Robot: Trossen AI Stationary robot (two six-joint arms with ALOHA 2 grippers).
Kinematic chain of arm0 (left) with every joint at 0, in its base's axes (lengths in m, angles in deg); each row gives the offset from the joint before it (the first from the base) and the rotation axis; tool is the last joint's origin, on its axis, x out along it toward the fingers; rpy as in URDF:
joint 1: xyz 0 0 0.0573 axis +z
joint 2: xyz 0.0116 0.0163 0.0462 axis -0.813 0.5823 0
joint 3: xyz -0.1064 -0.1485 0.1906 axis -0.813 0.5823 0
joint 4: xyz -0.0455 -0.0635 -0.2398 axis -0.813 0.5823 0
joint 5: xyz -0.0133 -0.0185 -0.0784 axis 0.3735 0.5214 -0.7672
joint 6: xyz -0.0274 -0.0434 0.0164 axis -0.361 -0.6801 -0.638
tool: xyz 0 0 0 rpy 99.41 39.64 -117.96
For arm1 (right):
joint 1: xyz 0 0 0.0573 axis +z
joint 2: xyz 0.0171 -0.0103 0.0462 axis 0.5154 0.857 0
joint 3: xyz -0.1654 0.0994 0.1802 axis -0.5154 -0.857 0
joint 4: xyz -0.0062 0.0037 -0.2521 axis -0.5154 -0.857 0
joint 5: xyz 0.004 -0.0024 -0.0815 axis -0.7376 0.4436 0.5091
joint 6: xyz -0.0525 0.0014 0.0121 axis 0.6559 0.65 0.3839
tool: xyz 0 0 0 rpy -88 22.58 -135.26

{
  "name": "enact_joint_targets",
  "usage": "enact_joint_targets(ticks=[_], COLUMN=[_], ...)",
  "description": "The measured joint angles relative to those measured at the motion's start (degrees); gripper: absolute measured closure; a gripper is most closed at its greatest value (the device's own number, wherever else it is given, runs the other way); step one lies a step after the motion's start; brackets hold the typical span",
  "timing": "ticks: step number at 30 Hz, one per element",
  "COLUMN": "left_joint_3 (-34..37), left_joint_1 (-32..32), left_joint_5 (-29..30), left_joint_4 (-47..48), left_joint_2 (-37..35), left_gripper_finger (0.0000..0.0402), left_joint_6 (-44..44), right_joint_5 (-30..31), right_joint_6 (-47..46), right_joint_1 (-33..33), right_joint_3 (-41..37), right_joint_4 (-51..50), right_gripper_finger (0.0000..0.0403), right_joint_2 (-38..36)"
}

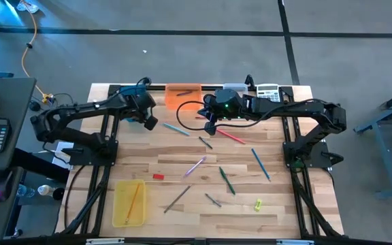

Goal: Sort crayons/erasers/pens/pencils in bins
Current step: Adjust the blue bin, then put the green pen into the transparent bin

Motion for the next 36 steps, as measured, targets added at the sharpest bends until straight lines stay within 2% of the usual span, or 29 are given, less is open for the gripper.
enact_joint_targets(ticks=[6, 12, 19, 23, 28, 32, 36], left_joint_3=[0.0, 0.0, 2.3, 9.1, 17.4, 21.4, 22.1], left_joint_1=[0.0, -3.7, -12.3, -16.2, -19.7, -21.4, -22.2], left_joint_5=[0.5, -5.3, -5.1, -7.6, -9.8, -9.9, -9.8], left_joint_4=[4.7, 2.0, -12.4, -26.5, -40.5, -45.3, -46.1], left_joint_2=[-7.4, -18.2, -26.5, -29.2, -29.8, -29.8, -29.8], left_gripper_finger=[0.0401, 0.0401, 0.0401, 0.0401, 0.0401, 0.0401, 0.0401], left_joint_6=[-1.1, -3.5, -1.0, 0.9, -0.7, -3.0, -1.9], right_joint_5=[0.0, 0.0, 0.0, 0.0, 0.1, 0.0, 0.8], right_joint_6=[0.0, -3.0, -9.4, -12.5, -18.9, -25.6, -34.0], right_joint_1=[0.0, 0.0, 0.0, 0.0, 1.1, 4.9, 10.7], right_joint_3=[0.0, 0.0, -1.0, -2.8, -3.1, -3.0, -3.2], right_joint_4=[-0.9, -4.3, -8.9, -9.9, -15.0, -21.0, -26.6], right_gripper_finger=[0.0402, 0.0402, 0.0402, 0.0402, 0.0403, 0.0403, 0.0402], right_joint_2=[0.0, 0.0, 0.0, 0.1, 0.9, 1.2, 2.4])
